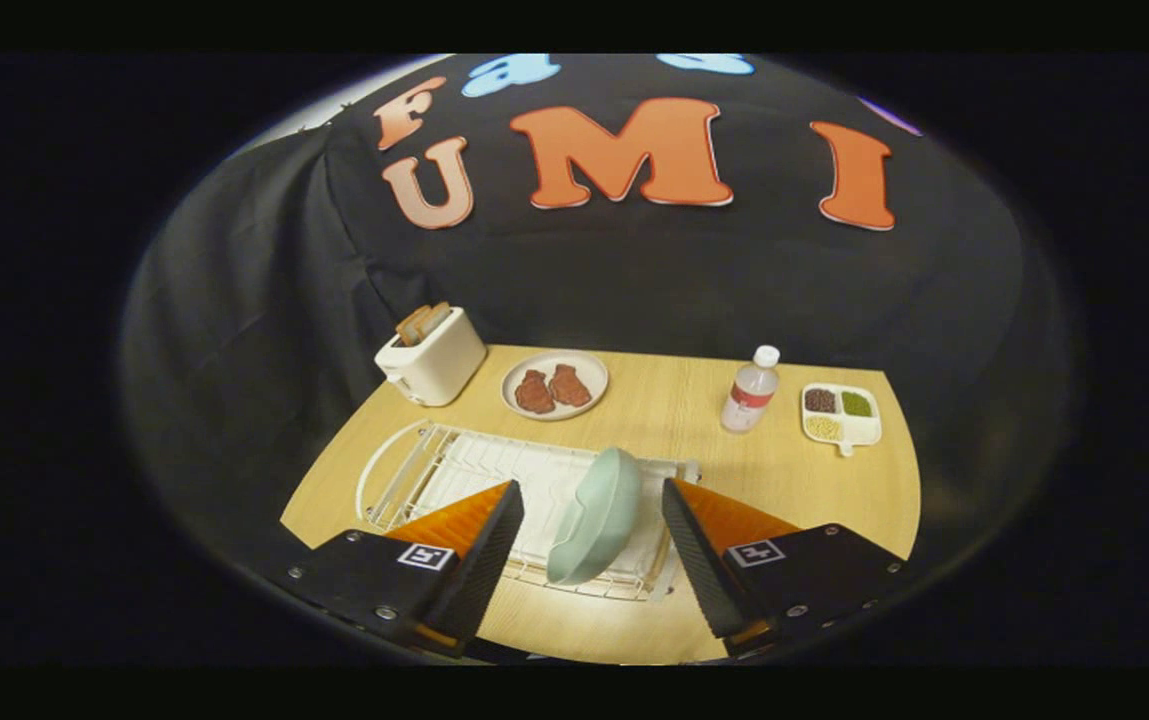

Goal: Take the plate from the dish rack, then take the spoon from the basket and place it into the plate.

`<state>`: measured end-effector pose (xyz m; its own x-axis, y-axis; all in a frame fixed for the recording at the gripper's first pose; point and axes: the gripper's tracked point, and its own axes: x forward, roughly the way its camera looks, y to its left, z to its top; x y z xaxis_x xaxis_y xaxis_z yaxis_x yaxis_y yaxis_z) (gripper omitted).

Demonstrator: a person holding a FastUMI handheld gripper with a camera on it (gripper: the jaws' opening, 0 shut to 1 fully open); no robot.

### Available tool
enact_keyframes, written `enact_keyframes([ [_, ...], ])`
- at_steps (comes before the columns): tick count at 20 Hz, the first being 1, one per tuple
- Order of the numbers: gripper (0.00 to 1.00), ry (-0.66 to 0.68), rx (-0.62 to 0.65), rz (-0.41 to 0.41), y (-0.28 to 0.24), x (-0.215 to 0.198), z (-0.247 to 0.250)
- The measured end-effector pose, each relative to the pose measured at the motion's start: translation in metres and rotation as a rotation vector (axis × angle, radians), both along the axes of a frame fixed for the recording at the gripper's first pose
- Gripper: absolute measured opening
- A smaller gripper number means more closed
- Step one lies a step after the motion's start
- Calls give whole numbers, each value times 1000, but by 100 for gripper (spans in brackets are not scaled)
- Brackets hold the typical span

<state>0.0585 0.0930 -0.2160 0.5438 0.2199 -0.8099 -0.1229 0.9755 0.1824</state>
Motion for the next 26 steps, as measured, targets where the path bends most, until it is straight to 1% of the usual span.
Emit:
enact_keyframes([
  [2, 81, 59, 23, -10, 2, 1, -12],
  [5, 79, 123, -2, -7, 5, 4, -32],
  [7, 78, 210, 3, -11, 9, 0, -49],
  [9, 78, 269, -42, -6, 5, 0, -68],
  [12, 68, 349, -75, 12, 9, -7, -89],
  [13, 66, 375, -92, 10, 10, -9, -96],
  [14, 61, 401, -117, 3, 8, -12, -103],
  [15, 59, 416, -132, -1, 10, -12, -106],
  [16, 53, 431, -137, -6, 14, -14, -108],
  [17, 50, 448, -139, -9, 18, -15, -110],
  [18, 45, 463, -153, -16, 19, -17, -112],
  [20, 41, 479, -205, -33, 15, -19, -114],
  [23, 36, 530, -235, -67, 18, -24, -112],
  [26, 34, 537, -291, -40, 19, -27, -110],
])
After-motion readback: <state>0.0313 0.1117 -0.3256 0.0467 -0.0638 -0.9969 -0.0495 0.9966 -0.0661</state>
